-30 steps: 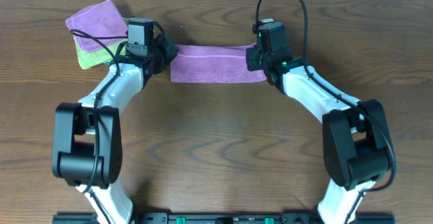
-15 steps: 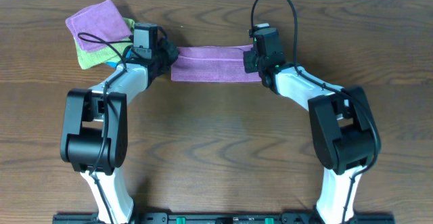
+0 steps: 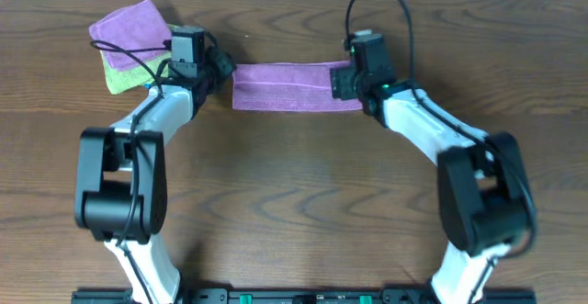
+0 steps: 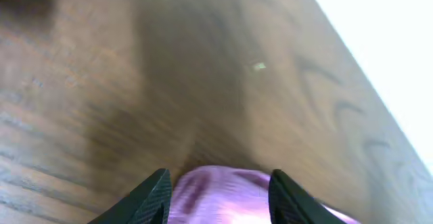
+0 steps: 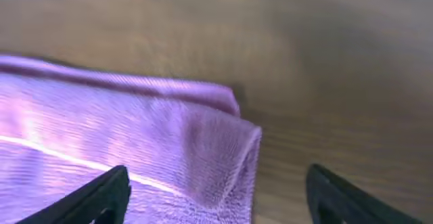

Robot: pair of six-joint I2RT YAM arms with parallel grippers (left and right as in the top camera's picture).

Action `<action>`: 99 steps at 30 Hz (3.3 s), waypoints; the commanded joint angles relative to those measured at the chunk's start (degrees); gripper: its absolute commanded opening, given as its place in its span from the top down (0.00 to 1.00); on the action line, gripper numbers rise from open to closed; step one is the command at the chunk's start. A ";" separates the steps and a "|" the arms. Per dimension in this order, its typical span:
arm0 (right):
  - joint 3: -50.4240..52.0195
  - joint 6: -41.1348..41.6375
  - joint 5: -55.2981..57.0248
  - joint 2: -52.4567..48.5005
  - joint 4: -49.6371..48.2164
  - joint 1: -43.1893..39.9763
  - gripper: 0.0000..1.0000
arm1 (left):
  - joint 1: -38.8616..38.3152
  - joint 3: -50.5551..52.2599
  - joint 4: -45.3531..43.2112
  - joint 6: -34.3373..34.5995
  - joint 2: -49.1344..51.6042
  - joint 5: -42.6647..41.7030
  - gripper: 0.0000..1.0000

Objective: Fold the cloth

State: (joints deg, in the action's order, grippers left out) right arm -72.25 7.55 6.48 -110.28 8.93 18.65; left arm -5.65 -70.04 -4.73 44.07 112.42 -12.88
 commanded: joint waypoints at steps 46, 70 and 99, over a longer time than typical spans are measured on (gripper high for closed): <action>-0.07 19.67 -34.88 -9.79 -0.48 -10.75 0.16 | -7.85 -2.84 4.31 -1.20 9.35 4.11 0.94; -1.81 19.61 -34.60 -11.69 -15.56 -5.55 0.99 | -7.45 -3.06 4.52 1.18 9.33 3.85 0.94; -7.17 18.05 -28.06 -5.09 -14.43 6.80 0.99 | -7.39 -4.83 4.70 1.16 9.33 2.73 0.94</action>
State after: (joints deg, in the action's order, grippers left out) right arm -78.08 27.59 -24.40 -116.71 -6.02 23.73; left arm -13.37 -73.28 -0.27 45.19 120.68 -10.31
